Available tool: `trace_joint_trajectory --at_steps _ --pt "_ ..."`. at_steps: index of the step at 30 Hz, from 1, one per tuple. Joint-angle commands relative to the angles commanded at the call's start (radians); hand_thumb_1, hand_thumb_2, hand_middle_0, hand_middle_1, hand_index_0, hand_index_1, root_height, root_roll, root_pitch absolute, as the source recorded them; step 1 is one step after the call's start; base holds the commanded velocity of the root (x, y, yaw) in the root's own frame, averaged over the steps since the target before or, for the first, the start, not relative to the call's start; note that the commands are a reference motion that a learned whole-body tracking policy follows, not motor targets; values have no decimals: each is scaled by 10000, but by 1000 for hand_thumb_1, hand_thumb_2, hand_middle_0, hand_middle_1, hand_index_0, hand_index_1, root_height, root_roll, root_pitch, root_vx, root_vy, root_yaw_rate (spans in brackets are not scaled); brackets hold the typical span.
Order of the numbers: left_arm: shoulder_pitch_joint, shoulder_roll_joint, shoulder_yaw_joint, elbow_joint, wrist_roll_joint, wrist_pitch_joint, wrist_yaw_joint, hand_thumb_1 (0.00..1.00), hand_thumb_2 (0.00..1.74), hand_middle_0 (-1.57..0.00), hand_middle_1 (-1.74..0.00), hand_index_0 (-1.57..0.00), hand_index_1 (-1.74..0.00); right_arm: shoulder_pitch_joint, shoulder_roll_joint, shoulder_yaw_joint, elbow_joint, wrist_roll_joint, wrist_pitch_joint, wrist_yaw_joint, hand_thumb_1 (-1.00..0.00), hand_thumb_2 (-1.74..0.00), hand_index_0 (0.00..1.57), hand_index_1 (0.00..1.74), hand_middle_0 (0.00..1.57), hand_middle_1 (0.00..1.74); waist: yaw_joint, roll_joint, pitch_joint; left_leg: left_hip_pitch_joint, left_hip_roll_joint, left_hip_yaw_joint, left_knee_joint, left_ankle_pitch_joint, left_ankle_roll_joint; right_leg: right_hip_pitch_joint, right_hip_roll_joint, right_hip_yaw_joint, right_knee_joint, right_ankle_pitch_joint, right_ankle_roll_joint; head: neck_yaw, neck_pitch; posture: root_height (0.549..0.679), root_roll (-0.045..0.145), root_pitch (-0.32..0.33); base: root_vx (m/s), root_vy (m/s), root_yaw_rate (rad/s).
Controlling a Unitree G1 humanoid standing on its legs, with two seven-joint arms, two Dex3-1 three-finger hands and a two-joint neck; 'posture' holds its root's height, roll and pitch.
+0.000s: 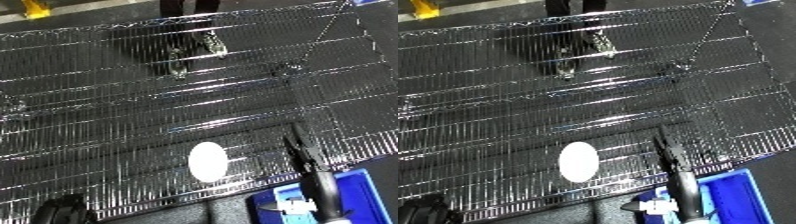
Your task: Pick up the object and place it into the box
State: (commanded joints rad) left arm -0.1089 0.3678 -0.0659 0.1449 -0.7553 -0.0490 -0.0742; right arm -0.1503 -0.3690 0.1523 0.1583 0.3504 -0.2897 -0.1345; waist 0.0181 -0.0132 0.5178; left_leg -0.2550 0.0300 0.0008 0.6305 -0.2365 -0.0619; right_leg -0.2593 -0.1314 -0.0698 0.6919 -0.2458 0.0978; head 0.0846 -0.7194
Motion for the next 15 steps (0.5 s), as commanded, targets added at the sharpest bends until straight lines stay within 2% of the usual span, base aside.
trace_joint_trajectory --at_steps 11,15 --pt "-406 -25 -209 235 31 6 62 1000 1740 -1570 -1740 -1570 -1740 -571 -207 239 771 -251 228 27 0 0 0 0 0 0 98 76 22 -319 -51 -36 181 -61 17 -380 -135 -49 235 8 28 92 -775 647 45 -103 -4 22 62" --pt "-534 6 -266 284 31 40 45 1000 1740 -1570 -1740 -1570 -1740 -741 -260 260 995 -272 263 31 0 0 0 0 0 0 134 114 22 -459 -63 -45 236 -81 33 -552 -180 -66 332 14 47 157 -829 645 43 -94 -5 16 74"
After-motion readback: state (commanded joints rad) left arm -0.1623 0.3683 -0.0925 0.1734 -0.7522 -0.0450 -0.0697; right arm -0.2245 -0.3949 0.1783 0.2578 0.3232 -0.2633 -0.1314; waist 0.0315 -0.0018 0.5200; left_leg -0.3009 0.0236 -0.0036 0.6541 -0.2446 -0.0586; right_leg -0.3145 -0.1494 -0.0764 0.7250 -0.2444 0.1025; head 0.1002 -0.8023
